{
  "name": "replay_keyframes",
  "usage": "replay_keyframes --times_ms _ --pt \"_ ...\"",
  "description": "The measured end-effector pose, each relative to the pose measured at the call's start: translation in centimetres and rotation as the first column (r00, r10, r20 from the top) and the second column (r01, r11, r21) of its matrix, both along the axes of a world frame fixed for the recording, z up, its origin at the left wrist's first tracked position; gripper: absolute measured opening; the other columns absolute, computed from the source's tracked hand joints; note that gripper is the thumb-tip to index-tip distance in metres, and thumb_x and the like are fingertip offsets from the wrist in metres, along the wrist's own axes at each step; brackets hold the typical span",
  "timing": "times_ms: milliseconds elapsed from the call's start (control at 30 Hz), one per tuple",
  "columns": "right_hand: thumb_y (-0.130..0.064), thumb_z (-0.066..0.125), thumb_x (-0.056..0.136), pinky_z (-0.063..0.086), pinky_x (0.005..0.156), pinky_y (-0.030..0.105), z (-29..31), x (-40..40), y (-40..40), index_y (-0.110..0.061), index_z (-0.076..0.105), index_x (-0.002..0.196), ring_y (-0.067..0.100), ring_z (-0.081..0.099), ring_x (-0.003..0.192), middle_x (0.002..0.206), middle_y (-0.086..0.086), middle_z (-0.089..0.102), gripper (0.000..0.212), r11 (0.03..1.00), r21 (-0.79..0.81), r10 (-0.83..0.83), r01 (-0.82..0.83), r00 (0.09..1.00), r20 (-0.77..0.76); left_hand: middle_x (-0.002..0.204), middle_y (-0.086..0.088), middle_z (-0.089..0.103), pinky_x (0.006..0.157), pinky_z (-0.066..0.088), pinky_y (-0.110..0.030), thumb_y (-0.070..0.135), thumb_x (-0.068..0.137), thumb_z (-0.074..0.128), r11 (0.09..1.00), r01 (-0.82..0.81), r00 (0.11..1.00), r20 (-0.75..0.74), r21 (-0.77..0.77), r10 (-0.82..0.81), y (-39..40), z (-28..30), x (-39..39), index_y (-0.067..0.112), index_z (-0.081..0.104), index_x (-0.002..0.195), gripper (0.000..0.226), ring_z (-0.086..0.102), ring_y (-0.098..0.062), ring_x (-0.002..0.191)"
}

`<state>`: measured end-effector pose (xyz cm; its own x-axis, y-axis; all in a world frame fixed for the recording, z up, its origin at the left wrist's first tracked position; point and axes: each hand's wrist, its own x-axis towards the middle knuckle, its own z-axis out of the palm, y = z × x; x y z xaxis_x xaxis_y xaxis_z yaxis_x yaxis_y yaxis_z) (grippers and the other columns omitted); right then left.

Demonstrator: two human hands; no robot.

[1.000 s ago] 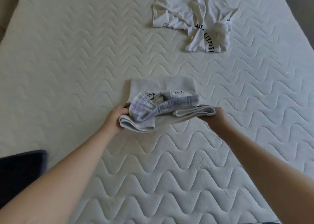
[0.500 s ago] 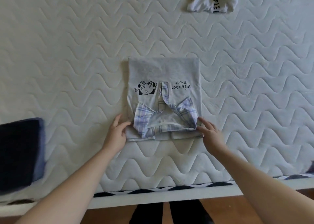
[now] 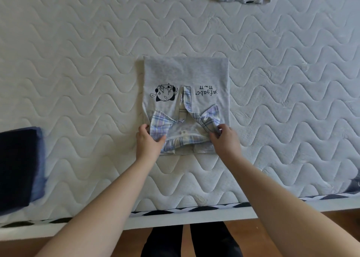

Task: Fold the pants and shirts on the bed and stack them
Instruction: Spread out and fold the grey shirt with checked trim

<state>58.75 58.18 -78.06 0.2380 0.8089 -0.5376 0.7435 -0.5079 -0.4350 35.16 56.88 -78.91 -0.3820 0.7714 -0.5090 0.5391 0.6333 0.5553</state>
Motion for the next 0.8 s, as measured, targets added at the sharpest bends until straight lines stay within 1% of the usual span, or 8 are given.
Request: replay_keyframes --times_ms 67,200,267,333,433,567,667,800 --pt "-0.024 0.063 0.090 0.044 0.074 0.033 -0.5 -0.1 0.1 -0.012 0.052 0.128 0.028 0.059 0.103 0.119 0.010 0.060 0.041 0.998 -0.036 -0.061 0.059 0.998 -0.031 0.139 -0.017 0.039 0.083 0.043 -0.033 0.018 0.080 0.078 0.998 -0.008 1.000 0.001 -0.064 0.008 0.0 -0.2 0.7 0.009 0.030 0.142 0.079 0.052 -0.033 0.112" --pt "-0.013 0.070 0.080 0.041 0.063 0.026 -1.0 -0.7 -1.0 -0.012 0.045 0.128 0.021 0.054 0.086 0.117 0.010 0.059 0.055 0.922 -0.100 -0.386 0.375 0.910 -0.148 0.147 -0.019 0.028 0.095 0.043 -0.038 0.009 0.077 0.079 0.990 -0.042 0.999 -0.006 -0.138 0.042 -0.7 -0.3 1.6 0.013 0.019 0.149 0.094 0.049 -0.036 0.120" --pt "-0.013 0.070 0.079 0.051 0.065 0.032 -1.2 -1.0 -1.9 -0.014 0.042 0.125 0.024 0.059 0.084 0.111 0.011 0.057 0.055 0.884 -0.146 -0.465 0.444 0.867 -0.180 0.148 -0.019 0.032 0.097 0.044 -0.041 0.009 0.077 0.078 0.988 -0.052 0.998 0.011 -0.145 0.054 -1.1 -0.4 1.8 0.013 0.015 0.151 0.098 0.048 -0.036 0.122" --pt "-0.012 0.068 0.081 0.054 0.068 0.036 -1.4 -1.2 -2.7 -0.015 0.041 0.123 0.028 0.064 0.086 0.103 0.007 0.059 0.050 0.880 -0.167 -0.470 0.445 0.866 -0.169 0.146 -0.016 0.041 0.094 0.046 -0.040 0.007 0.080 0.074 0.991 -0.044 0.999 0.005 -0.125 0.045 -1.6 -0.5 1.8 0.014 0.013 0.152 0.094 0.052 -0.035 0.120" --pt "-0.004 0.060 0.085 0.041 0.055 0.027 -1.5 -1.5 -3.7 -0.017 0.046 0.119 0.018 0.060 0.081 0.092 -0.004 0.058 0.039 0.895 -0.074 -0.446 0.441 0.876 -0.184 0.140 -0.013 0.049 0.081 0.044 -0.030 0.000 0.084 0.063 0.999 -0.046 0.999 0.001 0.013 0.046 -2.0 -0.4 1.4 0.020 0.020 0.150 0.081 0.056 -0.032 0.112" --pt "0.002 0.051 0.087 0.052 0.075 0.037 -1.4 -1.8 -4.6 -0.021 0.049 0.120 0.020 0.060 0.091 0.113 0.000 0.059 0.040 0.870 0.022 -0.470 0.493 0.843 -0.261 0.106 0.002 0.062 0.070 0.038 -0.025 -0.003 0.083 0.057 0.985 -0.052 0.999 0.004 0.168 0.052 -2.5 -0.6 0.3 0.020 0.029 0.146 0.073 0.059 -0.024 0.089" --pt "0.000 0.054 0.087 0.051 0.083 0.039 -1.8 -1.5 -4.9 -0.017 0.048 0.128 0.020 0.060 0.094 0.114 0.001 0.057 0.045 0.846 0.045 -0.511 0.531 0.832 -0.217 0.089 0.010 0.056 0.068 0.037 -0.025 0.000 0.085 0.059 0.988 -0.066 0.998 0.009 0.139 0.066 -3.2 -1.2 0.0 0.016 0.030 0.146 0.070 0.060 -0.024 0.081" --pt "-0.019 0.064 0.089 0.056 0.071 0.039 -2.2 -1.1 -5.1 -0.016 0.044 0.128 0.017 0.064 0.072 0.078 -0.001 0.065 0.044 0.862 -0.046 -0.504 0.504 0.847 -0.168 0.092 0.000 0.068 0.070 0.042 -0.028 0.019 0.086 0.071 0.985 -0.170 0.982 0.086 0.011 0.168 -3.6 -2.0 0.0 0.016 0.024 0.145 0.076 0.065 -0.025 0.084"
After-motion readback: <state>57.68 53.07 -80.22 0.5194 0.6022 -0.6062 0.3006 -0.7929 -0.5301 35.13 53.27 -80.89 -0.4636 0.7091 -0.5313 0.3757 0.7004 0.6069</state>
